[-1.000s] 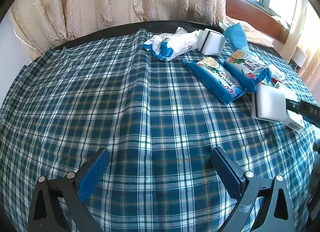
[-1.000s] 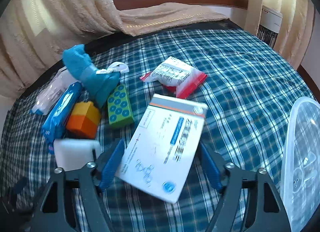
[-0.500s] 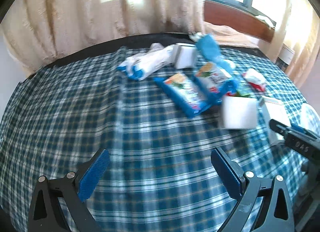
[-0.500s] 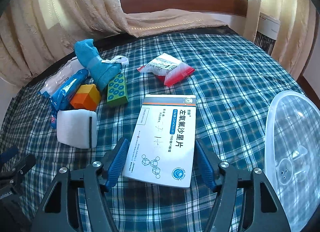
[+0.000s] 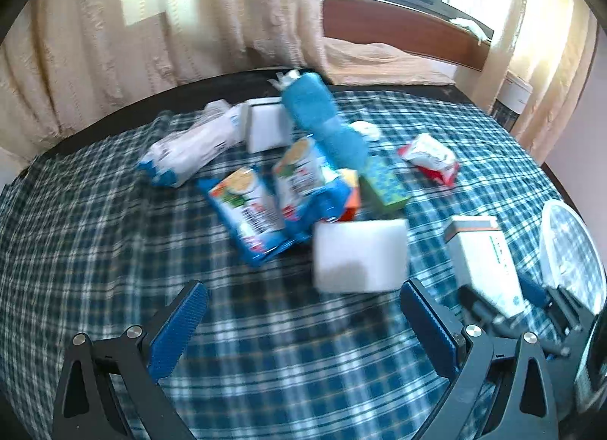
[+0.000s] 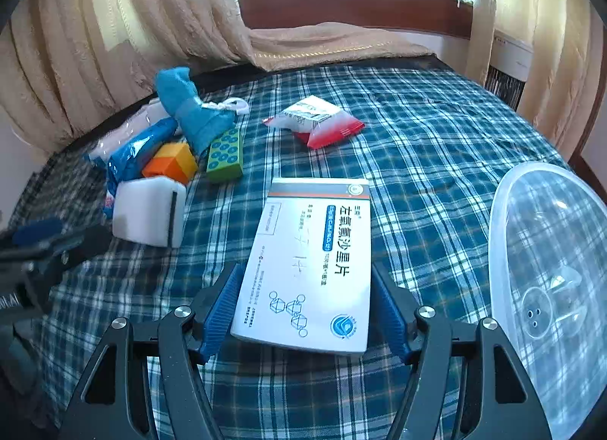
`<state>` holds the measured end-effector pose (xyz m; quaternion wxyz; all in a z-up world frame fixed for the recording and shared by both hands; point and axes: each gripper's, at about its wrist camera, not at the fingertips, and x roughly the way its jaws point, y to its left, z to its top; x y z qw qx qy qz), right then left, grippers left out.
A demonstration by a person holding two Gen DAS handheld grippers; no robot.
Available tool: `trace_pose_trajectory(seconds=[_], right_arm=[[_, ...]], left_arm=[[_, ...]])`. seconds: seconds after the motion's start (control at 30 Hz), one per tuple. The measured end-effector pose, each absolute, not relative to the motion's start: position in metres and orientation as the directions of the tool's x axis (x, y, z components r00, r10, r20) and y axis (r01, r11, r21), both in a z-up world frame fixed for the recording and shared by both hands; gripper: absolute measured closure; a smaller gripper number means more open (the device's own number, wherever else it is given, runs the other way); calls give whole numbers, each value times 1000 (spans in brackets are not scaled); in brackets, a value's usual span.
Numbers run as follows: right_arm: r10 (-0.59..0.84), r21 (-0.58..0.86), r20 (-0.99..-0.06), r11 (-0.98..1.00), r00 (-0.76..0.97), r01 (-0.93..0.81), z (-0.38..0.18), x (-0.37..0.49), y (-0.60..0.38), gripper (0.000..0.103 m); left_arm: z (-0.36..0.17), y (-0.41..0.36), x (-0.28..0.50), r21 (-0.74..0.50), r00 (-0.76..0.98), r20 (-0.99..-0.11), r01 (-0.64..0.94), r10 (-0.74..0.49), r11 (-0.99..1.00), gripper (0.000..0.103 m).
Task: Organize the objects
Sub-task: 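Lower the left gripper onto the white sponge block and close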
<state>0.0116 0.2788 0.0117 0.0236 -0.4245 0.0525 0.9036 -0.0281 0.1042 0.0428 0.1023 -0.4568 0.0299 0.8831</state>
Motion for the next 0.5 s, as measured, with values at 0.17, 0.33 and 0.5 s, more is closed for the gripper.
trace_pose_trajectory(seconds=[0.17, 0.33, 0.5], right_arm=[[-11, 83, -766, -993, -643, -81, 12, 13, 279, 35], [-12, 82, -767, -994, -642, -79, 12, 13, 280, 33], [-3, 67, -770, -995, -639, -77, 12, 12, 277, 33]], left_arm=[[39, 121, -40, -29, -569, -810, -205, 143, -978, 0], [31, 126, -49, -29, -559, -818, -197, 136, -980, 0], [25, 126, -51, -33, -554, -821, -197, 139, -980, 3]])
